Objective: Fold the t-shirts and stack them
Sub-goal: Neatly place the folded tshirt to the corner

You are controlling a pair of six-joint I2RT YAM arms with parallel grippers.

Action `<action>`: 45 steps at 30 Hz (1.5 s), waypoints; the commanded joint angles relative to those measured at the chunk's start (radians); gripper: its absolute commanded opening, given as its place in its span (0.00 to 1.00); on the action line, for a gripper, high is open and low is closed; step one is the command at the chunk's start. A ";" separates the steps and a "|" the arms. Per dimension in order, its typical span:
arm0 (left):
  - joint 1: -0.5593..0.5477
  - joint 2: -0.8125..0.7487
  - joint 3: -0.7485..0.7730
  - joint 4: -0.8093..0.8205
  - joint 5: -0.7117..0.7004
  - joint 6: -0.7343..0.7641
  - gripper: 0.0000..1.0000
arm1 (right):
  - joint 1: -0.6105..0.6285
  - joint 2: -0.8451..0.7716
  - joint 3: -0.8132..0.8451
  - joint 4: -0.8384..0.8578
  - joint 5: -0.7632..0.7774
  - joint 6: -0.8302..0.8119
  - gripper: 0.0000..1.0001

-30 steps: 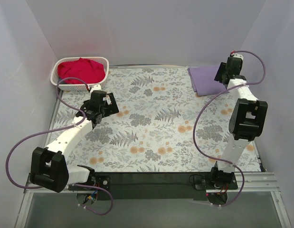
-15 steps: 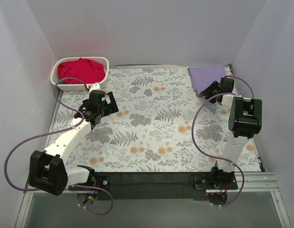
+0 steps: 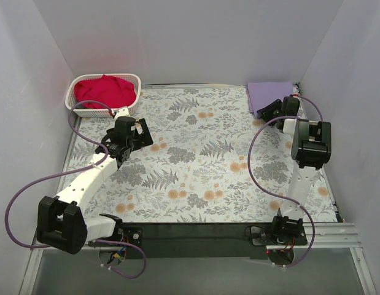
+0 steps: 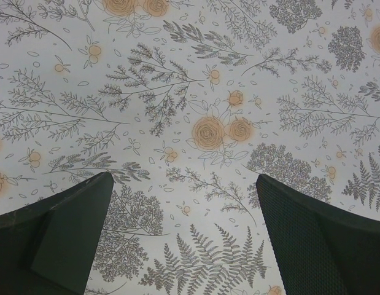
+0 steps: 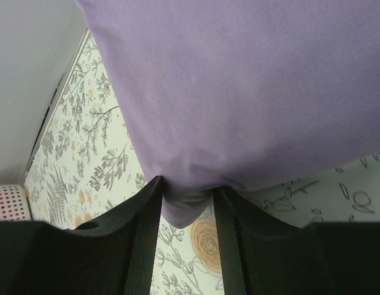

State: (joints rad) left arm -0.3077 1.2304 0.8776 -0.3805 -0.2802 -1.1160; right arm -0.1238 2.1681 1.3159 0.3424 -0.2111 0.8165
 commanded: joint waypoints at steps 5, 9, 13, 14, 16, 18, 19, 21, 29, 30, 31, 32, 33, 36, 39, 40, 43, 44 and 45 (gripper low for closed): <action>0.004 -0.014 -0.003 0.017 -0.005 0.005 0.96 | 0.000 0.067 0.097 0.033 0.019 0.038 0.38; 0.004 -0.012 -0.002 0.017 -0.005 0.007 0.96 | -0.004 -0.005 0.030 0.033 0.059 0.010 0.41; 0.004 -0.019 -0.002 0.017 0.003 0.005 0.96 | -0.020 -0.106 -0.076 0.032 0.082 -0.042 0.46; 0.004 -0.023 0.000 0.017 0.007 0.005 0.96 | -0.031 -0.131 -0.120 0.030 0.082 -0.065 0.46; 0.004 -0.029 -0.002 0.017 0.010 0.004 0.96 | -0.037 -0.209 -0.159 0.029 0.085 -0.098 0.47; 0.004 -0.040 0.001 0.017 0.016 0.002 0.96 | -0.045 -0.285 -0.207 0.008 0.093 -0.161 0.48; 0.004 -0.045 0.001 0.018 0.018 0.001 0.96 | -0.046 -0.310 -0.219 -0.006 0.092 -0.183 0.48; 0.004 -0.063 -0.002 0.019 0.016 -0.004 0.96 | -0.048 -0.388 -0.247 -0.075 0.091 -0.259 0.48; 0.004 -0.193 -0.008 0.037 -0.048 -0.010 0.97 | -0.048 -0.776 -0.305 -0.405 0.188 -0.473 0.55; 0.004 -0.213 -0.011 0.037 -0.063 -0.013 0.97 | -0.046 -0.863 -0.302 -0.440 0.200 -0.484 0.56; 0.004 -0.230 -0.006 0.023 -0.085 -0.019 0.98 | -0.048 -0.911 -0.296 -0.479 0.238 -0.490 0.57; 0.004 -0.271 0.001 0.008 -0.091 -0.027 0.98 | -0.046 -0.959 -0.291 -0.538 0.245 -0.487 0.59; 0.004 -0.290 0.026 -0.009 -0.100 -0.031 0.98 | -0.046 -1.063 -0.291 -0.557 0.246 -0.484 0.63; 0.004 -0.391 0.061 -0.080 -0.138 -0.042 0.98 | -0.048 -1.253 -0.270 -0.626 0.237 -0.494 0.72; 0.004 -0.506 0.089 -0.144 -0.194 -0.057 0.98 | 0.027 -1.398 -0.219 -0.709 0.370 -0.552 0.82; 0.004 -0.535 0.093 -0.173 -0.214 -0.064 0.98 | 0.062 -1.431 -0.219 -0.711 0.427 -0.571 0.82; 0.004 -0.669 0.072 -0.198 -0.264 -0.073 0.98 | 0.220 -1.566 -0.256 -0.715 0.545 -0.643 0.84; 0.004 -0.701 0.063 -0.198 -0.272 -0.065 0.98 | 0.240 -1.635 -0.273 -0.714 0.568 -0.669 0.87; 0.004 -0.732 0.051 -0.198 -0.277 -0.062 0.98 | 0.260 -1.668 -0.314 -0.714 0.593 -0.681 0.87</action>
State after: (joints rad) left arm -0.3077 0.5697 0.9371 -0.5209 -0.4767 -1.1759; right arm 0.0769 0.5835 1.0622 -0.3126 0.2142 0.2291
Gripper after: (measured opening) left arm 0.982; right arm 0.862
